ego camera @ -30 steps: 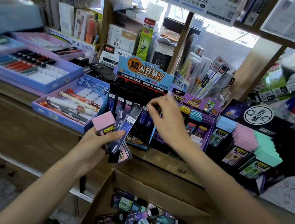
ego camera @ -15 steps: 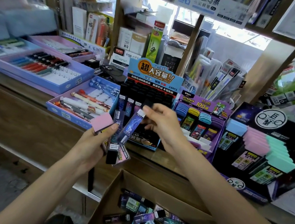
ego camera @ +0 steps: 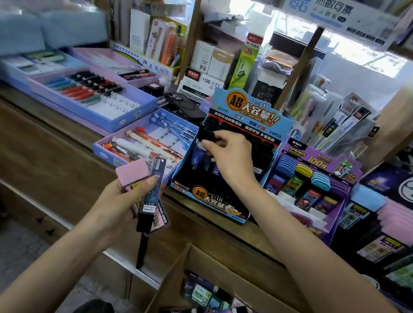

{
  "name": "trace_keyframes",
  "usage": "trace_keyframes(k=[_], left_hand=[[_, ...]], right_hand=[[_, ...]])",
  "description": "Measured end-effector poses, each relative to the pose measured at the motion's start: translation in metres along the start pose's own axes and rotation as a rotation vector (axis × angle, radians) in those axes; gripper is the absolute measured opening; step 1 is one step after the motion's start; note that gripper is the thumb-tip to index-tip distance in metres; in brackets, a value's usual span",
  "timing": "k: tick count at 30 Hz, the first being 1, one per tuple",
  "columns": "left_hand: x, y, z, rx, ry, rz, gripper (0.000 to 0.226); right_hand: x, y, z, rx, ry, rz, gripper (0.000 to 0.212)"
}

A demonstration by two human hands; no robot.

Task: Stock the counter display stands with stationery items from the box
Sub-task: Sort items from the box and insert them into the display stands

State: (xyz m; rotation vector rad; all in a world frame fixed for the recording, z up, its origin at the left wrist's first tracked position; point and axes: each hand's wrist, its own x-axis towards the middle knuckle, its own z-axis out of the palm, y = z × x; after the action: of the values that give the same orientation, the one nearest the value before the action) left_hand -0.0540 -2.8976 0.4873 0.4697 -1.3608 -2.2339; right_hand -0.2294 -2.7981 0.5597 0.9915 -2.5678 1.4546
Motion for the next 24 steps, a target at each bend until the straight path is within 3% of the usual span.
trace_keyframes(k=[6, 13, 15, 18, 21, 24], left_hand=[[0.003, -0.005, -0.003, 0.008, -0.017, -0.018, 0.034], [0.002, -0.005, 0.005, -0.02, -0.023, -0.016, 0.032], [0.0, -0.006, 0.009, -0.02, -0.03, -0.012, 0.031], [-0.003, -0.006, 0.016, -0.005, -0.057, -0.008, 0.032], [-0.005, -0.007, 0.025, 0.011, -0.096, -0.004, 0.033], [-0.008, -0.008, 0.031, 0.028, -0.098, -0.026, 0.03]], right_hand=[[0.006, 0.0, 0.01, -0.067, -0.005, 0.016, 0.019], [-0.002, -0.011, 0.003, -0.486, -0.111, -0.065, 0.043], [-0.018, -0.014, 0.0, -0.335, -0.139, -0.073, 0.039], [-0.046, -0.021, -0.001, 0.142, -0.287, 0.104, 0.026], [-0.067, -0.021, 0.005, 0.312, -0.368, 0.205, 0.014], [-0.075, -0.018, 0.002, 0.464, -0.324, 0.284, 0.015]])
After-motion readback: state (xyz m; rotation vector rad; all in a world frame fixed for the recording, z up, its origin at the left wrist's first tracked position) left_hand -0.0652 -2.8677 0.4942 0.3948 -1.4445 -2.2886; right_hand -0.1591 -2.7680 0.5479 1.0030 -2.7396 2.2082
